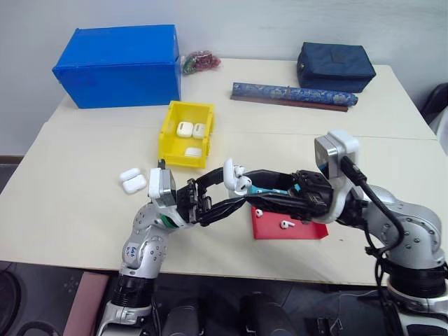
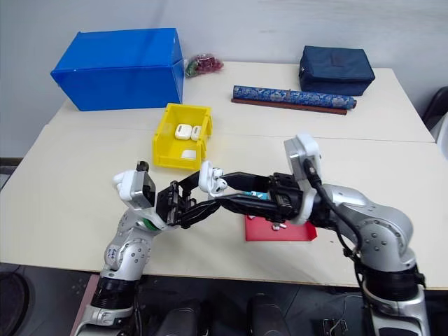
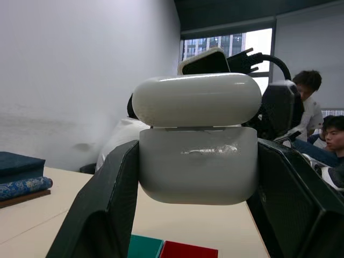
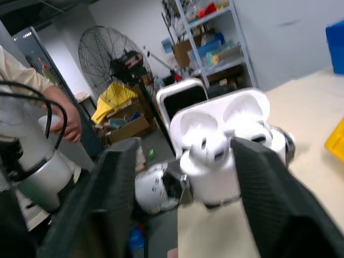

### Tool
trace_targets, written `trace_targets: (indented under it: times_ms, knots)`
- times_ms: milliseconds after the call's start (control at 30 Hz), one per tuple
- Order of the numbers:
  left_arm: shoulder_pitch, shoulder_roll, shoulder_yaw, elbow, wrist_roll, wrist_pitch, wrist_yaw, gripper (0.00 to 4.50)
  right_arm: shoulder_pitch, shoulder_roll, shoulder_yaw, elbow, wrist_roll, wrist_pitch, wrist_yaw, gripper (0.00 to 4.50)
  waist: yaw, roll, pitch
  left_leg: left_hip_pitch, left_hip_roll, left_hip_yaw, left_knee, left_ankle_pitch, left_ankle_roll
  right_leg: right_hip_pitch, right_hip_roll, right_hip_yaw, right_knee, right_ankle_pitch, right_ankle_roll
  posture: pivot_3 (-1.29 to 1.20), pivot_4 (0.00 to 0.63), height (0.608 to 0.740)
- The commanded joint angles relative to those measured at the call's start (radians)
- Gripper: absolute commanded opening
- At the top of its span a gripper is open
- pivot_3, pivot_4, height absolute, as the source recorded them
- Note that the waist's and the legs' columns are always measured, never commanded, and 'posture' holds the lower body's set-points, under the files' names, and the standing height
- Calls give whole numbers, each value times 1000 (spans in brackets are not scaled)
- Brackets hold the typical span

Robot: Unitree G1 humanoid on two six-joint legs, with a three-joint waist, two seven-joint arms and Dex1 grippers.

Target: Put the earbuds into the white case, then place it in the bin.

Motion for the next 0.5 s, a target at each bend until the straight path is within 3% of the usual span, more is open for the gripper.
trace_targets:
  times_ms: [33,167,333,500]
  knots:
    - [-2,33,33,-28,-22,7,-7,2798,34,-84,-99,-39,117,36,19,3359,0,0,0,0,0,0,0,0,0,0,0,0,0,0,0,0,150,740]
    - [-32,90,32,17,80,-18,16,2798,81,-165,-160,-26,67,2,52,3359,0,0,0,0,0,0,0,-1,2,0,0,0,-1,0,0,0,150,740]
    - [-110,182,-62,98,373,-120,84,2798,-5,-159,-95,-27,-103,-116,77,1723,-3,0,0,0,0,1,0,0,3,0,1,1,-2,0,0,0,150,740]
    - [-139,194,-125,68,432,-75,111,2798,-114,-132,70,-60,-238,-156,104,88,-1,-1,0,-1,0,1,-2,1,0,-3,0,1,-1,0,0,0,150,740]
